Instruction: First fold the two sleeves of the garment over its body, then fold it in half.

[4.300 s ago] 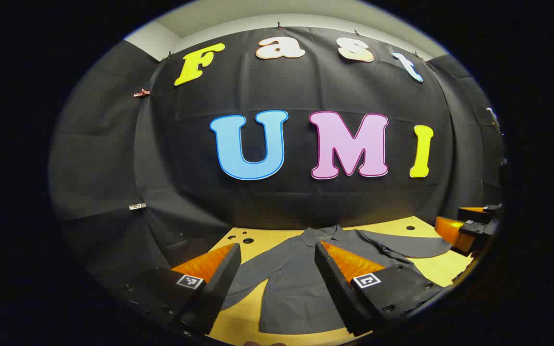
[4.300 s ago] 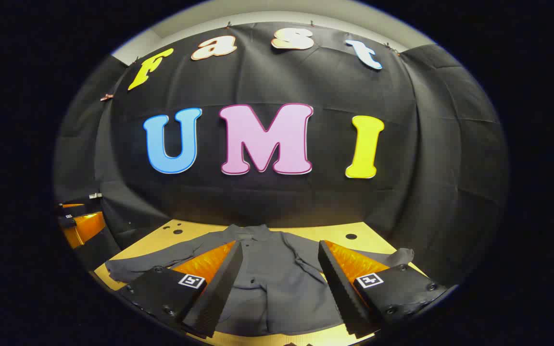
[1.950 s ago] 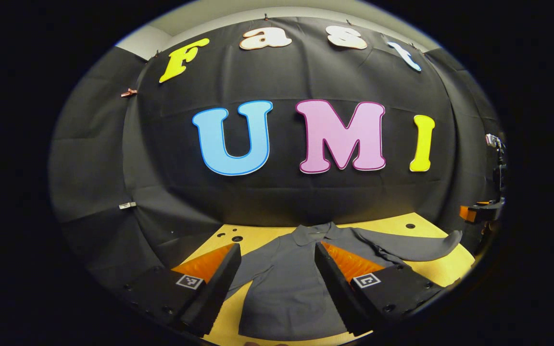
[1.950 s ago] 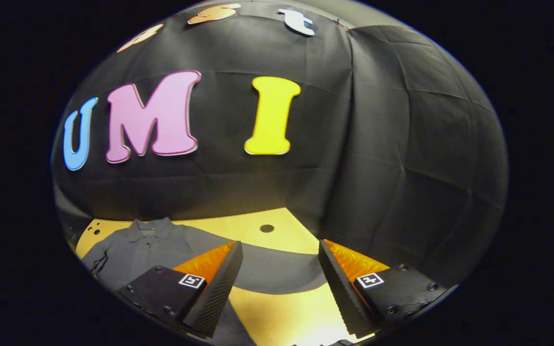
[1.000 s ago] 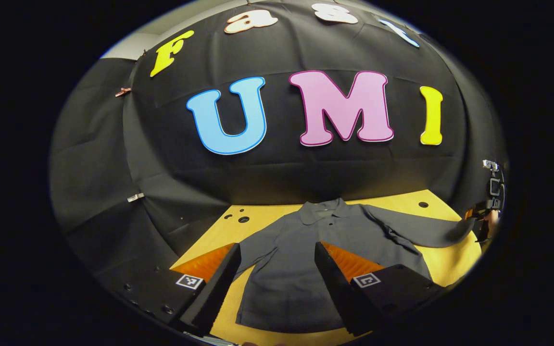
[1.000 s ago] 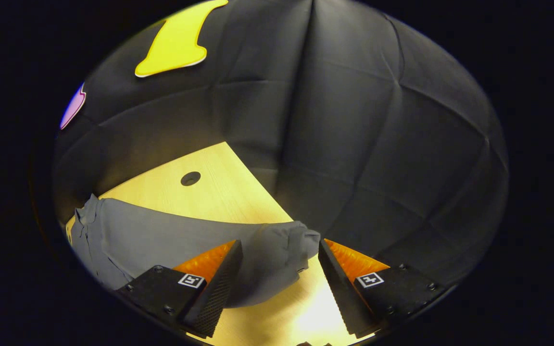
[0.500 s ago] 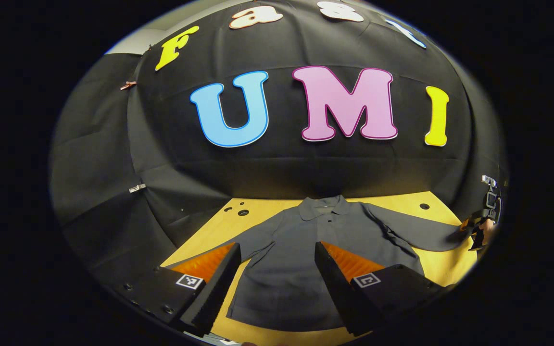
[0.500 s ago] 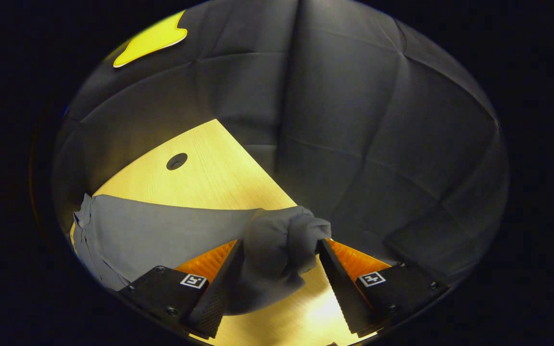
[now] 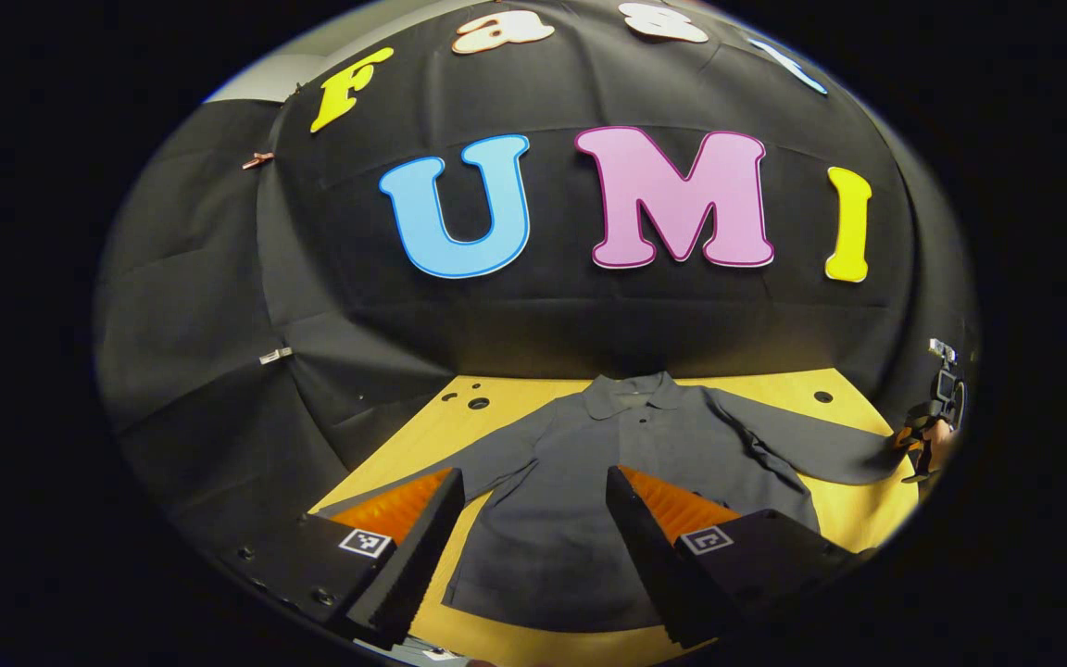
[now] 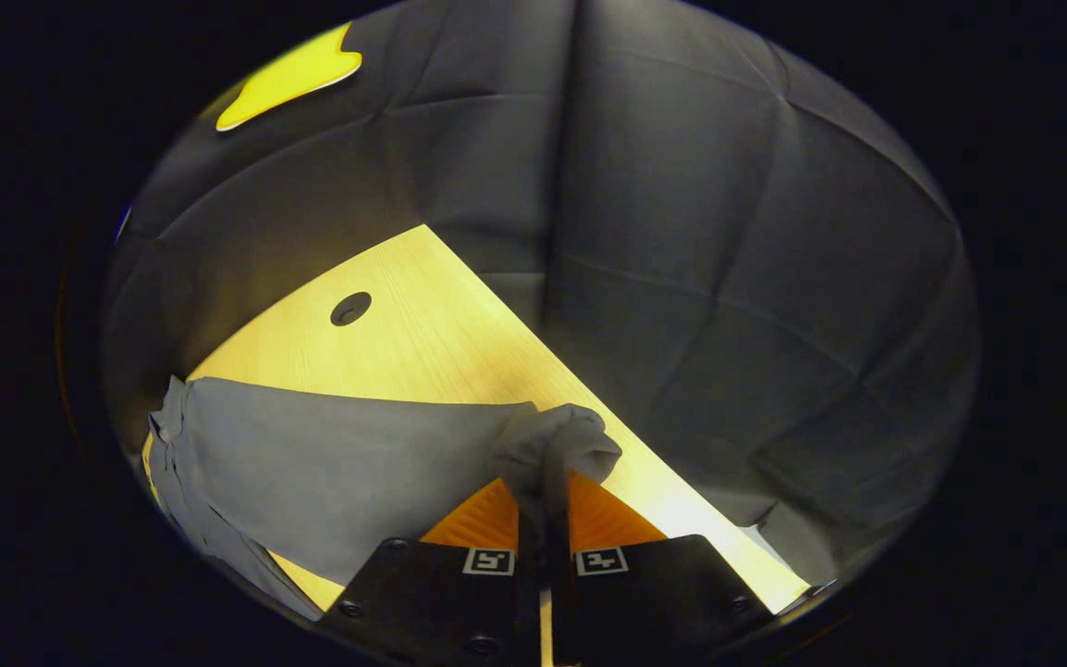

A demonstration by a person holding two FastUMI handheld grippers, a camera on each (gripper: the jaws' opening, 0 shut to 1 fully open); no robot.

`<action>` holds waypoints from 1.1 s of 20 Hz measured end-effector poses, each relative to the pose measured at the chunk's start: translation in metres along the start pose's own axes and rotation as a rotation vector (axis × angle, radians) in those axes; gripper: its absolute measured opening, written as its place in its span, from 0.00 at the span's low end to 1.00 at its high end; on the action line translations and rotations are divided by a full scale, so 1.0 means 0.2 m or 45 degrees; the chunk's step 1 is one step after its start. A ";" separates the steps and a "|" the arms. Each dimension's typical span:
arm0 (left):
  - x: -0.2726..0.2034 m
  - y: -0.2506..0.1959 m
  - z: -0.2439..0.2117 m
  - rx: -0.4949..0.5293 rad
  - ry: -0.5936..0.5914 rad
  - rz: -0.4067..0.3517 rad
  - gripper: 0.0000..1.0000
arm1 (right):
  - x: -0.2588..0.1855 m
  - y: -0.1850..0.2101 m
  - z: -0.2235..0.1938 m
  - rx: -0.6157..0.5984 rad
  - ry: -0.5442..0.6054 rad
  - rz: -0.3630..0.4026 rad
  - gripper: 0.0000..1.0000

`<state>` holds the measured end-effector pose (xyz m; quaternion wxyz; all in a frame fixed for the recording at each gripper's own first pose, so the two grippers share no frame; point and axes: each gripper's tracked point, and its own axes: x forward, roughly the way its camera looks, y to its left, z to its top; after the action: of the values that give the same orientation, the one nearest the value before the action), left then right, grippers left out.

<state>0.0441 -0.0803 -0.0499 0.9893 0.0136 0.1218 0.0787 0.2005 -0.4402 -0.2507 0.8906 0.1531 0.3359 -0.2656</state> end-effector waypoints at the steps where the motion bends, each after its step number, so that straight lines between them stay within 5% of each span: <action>1: 0.00 0.00 -0.01 -0.003 0.004 -0.001 0.98 | -0.02 0.02 0.02 -0.026 -0.012 0.018 0.06; 7: -0.02 0.03 -0.02 0.000 -0.012 -0.024 0.97 | -0.19 0.13 0.19 -0.094 -0.124 0.085 0.06; 22: -0.02 0.28 0.01 -0.062 -0.133 -0.082 0.97 | -1.26 0.76 0.69 -0.418 -0.479 0.346 0.06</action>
<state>0.0319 -0.0260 -0.0443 0.9964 -0.0104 0.0684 0.0491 0.1999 -0.2865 0.0350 0.9776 -0.0016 0.1795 -0.1094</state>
